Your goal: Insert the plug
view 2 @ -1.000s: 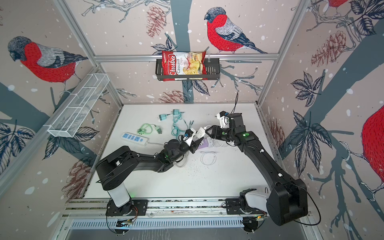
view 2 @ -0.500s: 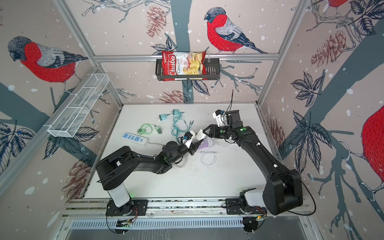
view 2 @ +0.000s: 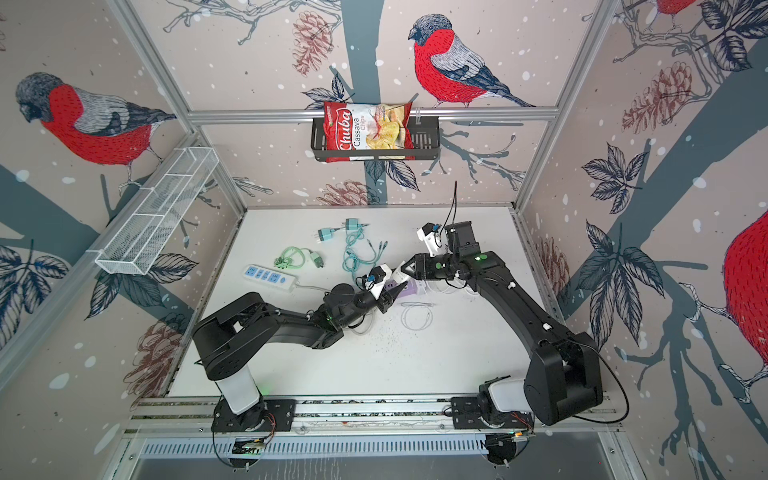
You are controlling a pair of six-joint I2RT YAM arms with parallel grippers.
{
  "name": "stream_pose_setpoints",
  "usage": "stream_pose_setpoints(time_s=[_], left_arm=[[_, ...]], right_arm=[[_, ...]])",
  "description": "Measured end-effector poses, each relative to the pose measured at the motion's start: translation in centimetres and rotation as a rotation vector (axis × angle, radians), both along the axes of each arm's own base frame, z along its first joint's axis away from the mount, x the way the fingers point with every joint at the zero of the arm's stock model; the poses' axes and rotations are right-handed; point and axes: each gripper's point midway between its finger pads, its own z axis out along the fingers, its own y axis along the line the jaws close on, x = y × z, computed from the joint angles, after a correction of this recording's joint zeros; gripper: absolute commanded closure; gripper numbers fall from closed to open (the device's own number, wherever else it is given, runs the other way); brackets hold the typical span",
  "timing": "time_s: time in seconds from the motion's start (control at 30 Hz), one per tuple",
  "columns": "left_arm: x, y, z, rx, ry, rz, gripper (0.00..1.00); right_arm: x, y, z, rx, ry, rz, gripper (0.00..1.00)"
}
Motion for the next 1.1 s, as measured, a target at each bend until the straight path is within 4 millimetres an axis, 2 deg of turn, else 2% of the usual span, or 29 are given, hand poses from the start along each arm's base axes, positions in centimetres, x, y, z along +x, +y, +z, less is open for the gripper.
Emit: stream_pose_setpoints(time_s=[0.33,0.5,0.6,0.63,0.67,0.7,0.83,1.1], left_arm=[[-0.2,-0.1,0.1,-0.009,-0.018,-0.014,0.79],[-0.2,-0.2,-0.2,-0.012,-0.017,-0.017,0.76],[-0.2,-0.3,-0.3,-0.016,-0.004,-0.019,0.69],[-0.2,-0.3,-0.4,-0.018,0.0,-0.019,0.64],[-0.2,-0.3,-0.4,-0.02,0.004,-0.019,0.54],[-0.2,-0.3,-0.4,-0.021,0.006,-0.019,0.48],[-0.3,-0.2,-0.1,-0.029,-0.004,-0.018,0.3],[-1.2,2.0,1.2,-0.054,-0.018,0.017,0.22]], right_arm=[[-0.3,0.1,-0.3,0.007,0.012,0.013,0.61],[-0.4,0.0,-0.6,-0.001,0.006,0.021,0.74],[-0.6,0.1,-0.7,-0.004,-0.009,0.04,0.83],[-0.6,0.1,-0.7,-0.005,-0.01,0.041,0.85],[-0.6,0.1,-0.7,-0.004,-0.012,0.041,0.86],[-0.6,0.1,-0.7,-0.003,-0.013,0.041,0.87],[-0.6,0.1,-0.6,0.005,0.0,0.026,0.9],[0.3,-1.1,0.3,-0.023,-0.02,-0.088,0.93]])
